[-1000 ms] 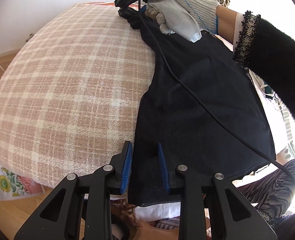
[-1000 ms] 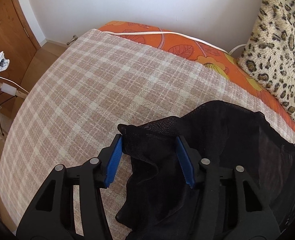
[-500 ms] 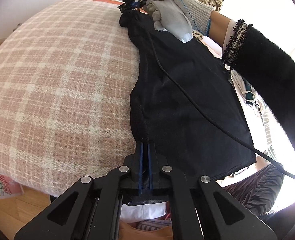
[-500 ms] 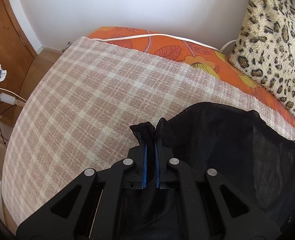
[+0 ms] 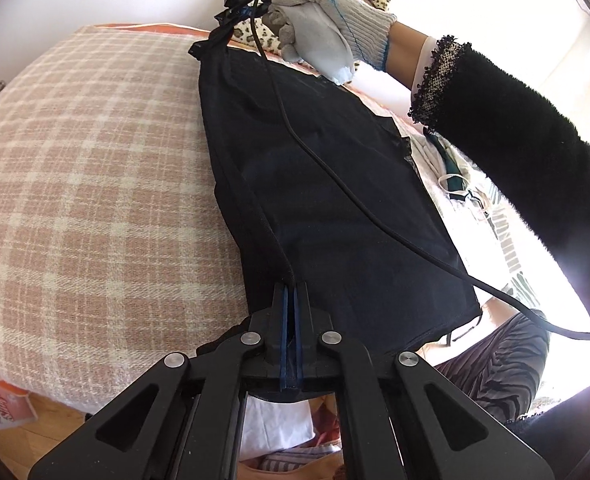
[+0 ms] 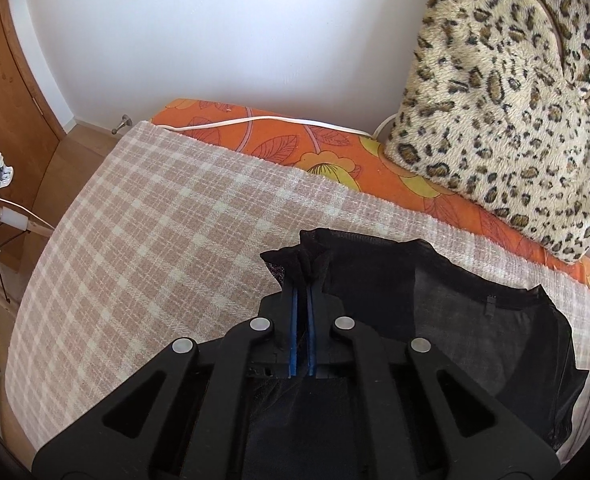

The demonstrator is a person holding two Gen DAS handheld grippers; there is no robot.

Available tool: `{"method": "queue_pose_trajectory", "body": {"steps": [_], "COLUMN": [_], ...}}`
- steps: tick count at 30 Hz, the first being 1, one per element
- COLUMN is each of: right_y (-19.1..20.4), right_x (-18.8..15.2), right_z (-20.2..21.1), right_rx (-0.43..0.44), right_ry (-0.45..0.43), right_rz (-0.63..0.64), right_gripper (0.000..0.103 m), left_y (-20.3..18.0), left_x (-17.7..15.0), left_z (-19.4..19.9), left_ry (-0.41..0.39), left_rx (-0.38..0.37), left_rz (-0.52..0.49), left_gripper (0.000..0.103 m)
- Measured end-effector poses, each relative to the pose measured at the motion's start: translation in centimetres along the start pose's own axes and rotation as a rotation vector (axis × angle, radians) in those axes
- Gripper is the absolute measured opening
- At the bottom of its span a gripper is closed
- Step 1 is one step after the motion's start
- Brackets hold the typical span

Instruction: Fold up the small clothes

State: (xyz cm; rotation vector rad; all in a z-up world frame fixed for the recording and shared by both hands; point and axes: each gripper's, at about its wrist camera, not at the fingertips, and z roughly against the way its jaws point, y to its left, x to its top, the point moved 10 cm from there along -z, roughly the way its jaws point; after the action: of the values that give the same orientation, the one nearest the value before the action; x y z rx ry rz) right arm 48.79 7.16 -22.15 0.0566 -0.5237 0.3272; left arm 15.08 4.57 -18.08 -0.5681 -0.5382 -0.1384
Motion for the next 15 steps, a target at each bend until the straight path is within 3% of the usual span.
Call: {"method": "queue_pose_trajectory", "body": {"steps": [10,15], "right_y": [-4.4,-8.0], "right_x": [-0.3,-1.1], "right_z": [3.2,4.6], "right_rx": [-0.061,-0.106], "right_ry": [-0.038,-0.049], "right_rz": [0.002,-0.007], "right_gripper": [0.004,0.004], "left_y": [-4.9,-7.5], "left_x": [0.9,0.9], "left_z": [-1.6,-3.8], "left_ry": [0.008,0.058], "left_rx": [-0.069,-0.125], "left_rz": [-0.097,-0.123], "left_gripper": [0.001,0.001]}}
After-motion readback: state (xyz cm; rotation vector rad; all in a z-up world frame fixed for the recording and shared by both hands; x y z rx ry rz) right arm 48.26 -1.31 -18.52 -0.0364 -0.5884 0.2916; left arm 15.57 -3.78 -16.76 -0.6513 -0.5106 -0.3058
